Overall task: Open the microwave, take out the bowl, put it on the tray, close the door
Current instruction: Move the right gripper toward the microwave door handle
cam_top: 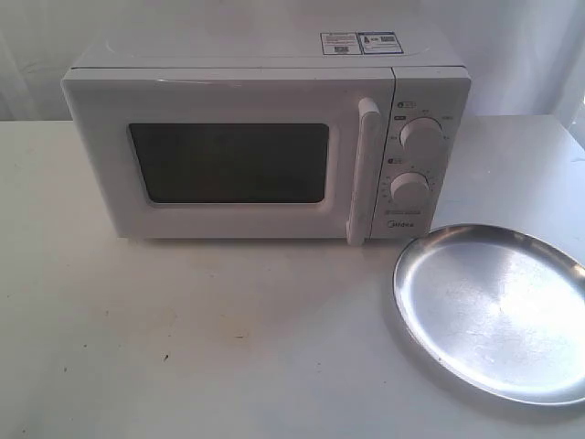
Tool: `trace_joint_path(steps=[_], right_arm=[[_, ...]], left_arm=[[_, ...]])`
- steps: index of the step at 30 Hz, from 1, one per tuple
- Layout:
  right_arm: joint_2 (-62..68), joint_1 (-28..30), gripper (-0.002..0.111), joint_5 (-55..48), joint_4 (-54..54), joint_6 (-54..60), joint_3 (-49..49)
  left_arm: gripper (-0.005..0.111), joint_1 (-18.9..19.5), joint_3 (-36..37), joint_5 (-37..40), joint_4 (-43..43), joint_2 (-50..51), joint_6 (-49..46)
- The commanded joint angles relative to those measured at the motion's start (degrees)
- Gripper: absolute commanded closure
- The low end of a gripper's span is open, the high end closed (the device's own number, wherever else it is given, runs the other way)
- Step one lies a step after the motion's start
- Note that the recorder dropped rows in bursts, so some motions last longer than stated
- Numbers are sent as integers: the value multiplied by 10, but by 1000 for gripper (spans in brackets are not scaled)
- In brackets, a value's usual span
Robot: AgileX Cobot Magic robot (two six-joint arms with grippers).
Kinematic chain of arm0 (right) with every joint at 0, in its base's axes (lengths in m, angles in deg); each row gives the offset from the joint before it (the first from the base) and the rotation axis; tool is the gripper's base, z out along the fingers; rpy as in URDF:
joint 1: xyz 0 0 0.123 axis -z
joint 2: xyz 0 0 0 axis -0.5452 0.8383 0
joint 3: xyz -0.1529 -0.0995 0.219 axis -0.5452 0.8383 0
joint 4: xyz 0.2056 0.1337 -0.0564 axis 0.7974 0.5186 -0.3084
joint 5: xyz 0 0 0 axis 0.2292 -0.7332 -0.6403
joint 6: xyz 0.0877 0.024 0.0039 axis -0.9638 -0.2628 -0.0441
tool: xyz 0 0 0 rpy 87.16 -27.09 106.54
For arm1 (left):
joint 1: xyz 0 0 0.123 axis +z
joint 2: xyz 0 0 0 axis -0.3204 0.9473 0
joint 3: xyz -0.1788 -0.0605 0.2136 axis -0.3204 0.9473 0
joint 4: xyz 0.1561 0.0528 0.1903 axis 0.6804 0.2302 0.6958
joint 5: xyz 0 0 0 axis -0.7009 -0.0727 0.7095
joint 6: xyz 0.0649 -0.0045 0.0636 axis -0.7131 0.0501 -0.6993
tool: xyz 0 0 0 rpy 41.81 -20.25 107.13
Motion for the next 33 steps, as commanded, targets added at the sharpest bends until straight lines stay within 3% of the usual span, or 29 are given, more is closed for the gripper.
trace_joint_path(steps=[1, 4, 8, 15, 20, 24, 28, 33], right_arm=[[-3, 2, 108, 170, -1, 28, 1], [-3, 2, 108, 289, 3, -37, 1], [-3, 2, 108, 261, 3, -164, 1], [-3, 2, 108, 288, -6, -162, 1], [30, 2, 108, 443, -10, -113, 1], [131, 2, 108, 527, 23, -87, -74], [283, 2, 108, 470, -17, -69, -206], [511, 2, 108, 350, -234, -108, -361]], left_arm=[[107, -2, -1, -1, -4, -1, 2], [107, -2, -1, -1, -4, -1, 2], [107, -2, -1, -1, -4, -1, 2], [107, -2, -1, -1, -4, -1, 2], [107, -2, -1, -1, -4, -1, 2], [107, -2, -1, -1, -4, -1, 2], [107, -2, -1, -1, -4, -1, 2], [107, -2, -1, -1, -4, -1, 2]])
